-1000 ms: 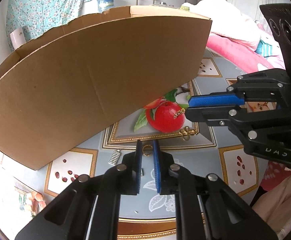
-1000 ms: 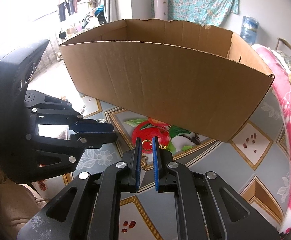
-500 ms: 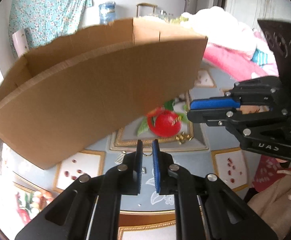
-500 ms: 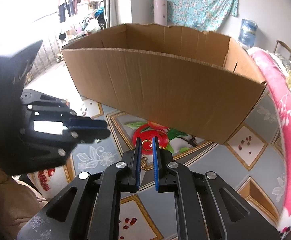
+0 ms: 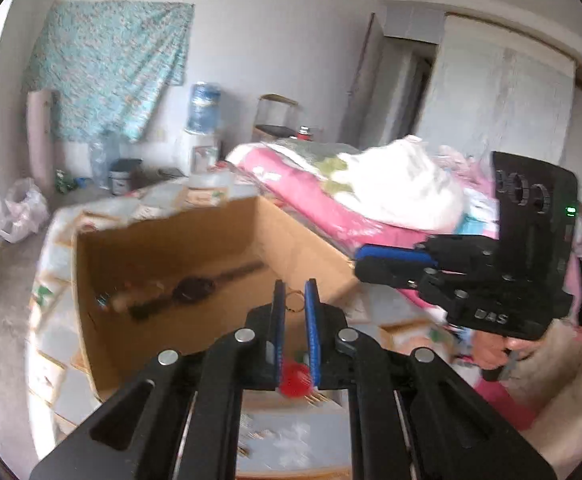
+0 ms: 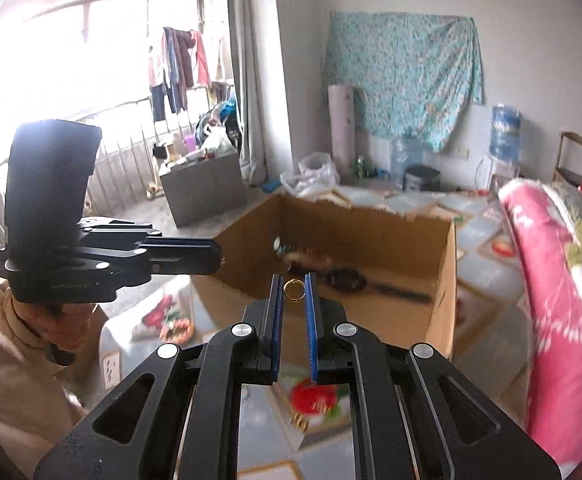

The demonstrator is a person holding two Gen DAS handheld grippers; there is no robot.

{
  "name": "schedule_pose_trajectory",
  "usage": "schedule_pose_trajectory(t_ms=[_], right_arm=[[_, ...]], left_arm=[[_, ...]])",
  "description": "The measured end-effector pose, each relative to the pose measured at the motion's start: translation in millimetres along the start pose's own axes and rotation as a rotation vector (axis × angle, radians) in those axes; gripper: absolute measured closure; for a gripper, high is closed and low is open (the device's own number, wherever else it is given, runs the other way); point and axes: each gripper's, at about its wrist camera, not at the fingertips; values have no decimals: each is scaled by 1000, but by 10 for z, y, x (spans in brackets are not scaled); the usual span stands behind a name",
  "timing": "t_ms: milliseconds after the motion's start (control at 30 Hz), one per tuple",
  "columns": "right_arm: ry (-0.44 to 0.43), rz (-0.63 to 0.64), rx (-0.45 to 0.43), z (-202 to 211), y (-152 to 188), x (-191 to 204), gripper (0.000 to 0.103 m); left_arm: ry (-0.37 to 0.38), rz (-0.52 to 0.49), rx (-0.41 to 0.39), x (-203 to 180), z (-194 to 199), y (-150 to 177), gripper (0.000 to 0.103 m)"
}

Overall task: Organize jewelry
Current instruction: 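Carry the gold ring over the box and open the right gripper, then withdraw the right gripper from the box back to the table charms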

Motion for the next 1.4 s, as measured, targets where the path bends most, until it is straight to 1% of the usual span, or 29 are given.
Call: schedule_pose_trajectory(t_ms=[67,100,167,267,333,367,400,467,533,667,767,900,1000,1067,1133,1233,1300,1400], right_arm=[[12,-7,34,-196,-96,-79,94],[10,-15,57,-305,-132,-118,94],[40,-16,100,-503,-169,-163,94],[86,-21,146,-721,-166,-197,94],[100,-34,159,-807,-151,-229,90],[105,-45,160,-817,-149,-242,84],[109,-60,156,-812,-136,-272,79],[114,-78,145,-777,-121,-307,78],[124,-93,131,-683,-93,-355,77],[141,-140,84,-468,-21,-448,74],[143,-174,53,-277,80,-503,72],[107,-202,34,-77,216,-550,71],[53,-203,34,33,315,-505,70],[7,-195,48,74,396,-445,66],[-37,-175,72,50,486,-343,64],[-100,-180,145,-140,642,-233,63],[-121,-196,203,-335,743,-179,63],[-108,-201,274,-572,860,-121,63]], left_arm=[[-47,20,34,123,-149,-119,94],[-78,40,68,198,-278,-170,94],[-143,64,130,315,-523,-228,94],[-183,119,198,491,-832,-242,94],[-187,153,214,592,-938,-206,94],[-194,168,219,630,-974,-186,93],[-195,181,226,663,-998,-158,92],[-177,204,225,711,-986,-115,83],[-178,215,202,726,-915,-80,79],[-171,232,148,761,-698,-43,74],[-175,239,119,770,-520,19,72],[-179,224,100,699,-281,179,71],[-174,185,99,559,-95,346,67],[-157,159,100,455,-11,458,63],[-136,151,111,383,36,551,61],[-104,137,138,275,18,693,61],[-99,124,162,212,-67,759,61],[-109,110,208,143,-255,846,61]])
Point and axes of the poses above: each gripper's, at about its wrist camera, not at the fingertips, and z roughly against the way its jaws point, x to its left, y to its underside, and after that the axes turned 13 degrees about x, right-handed
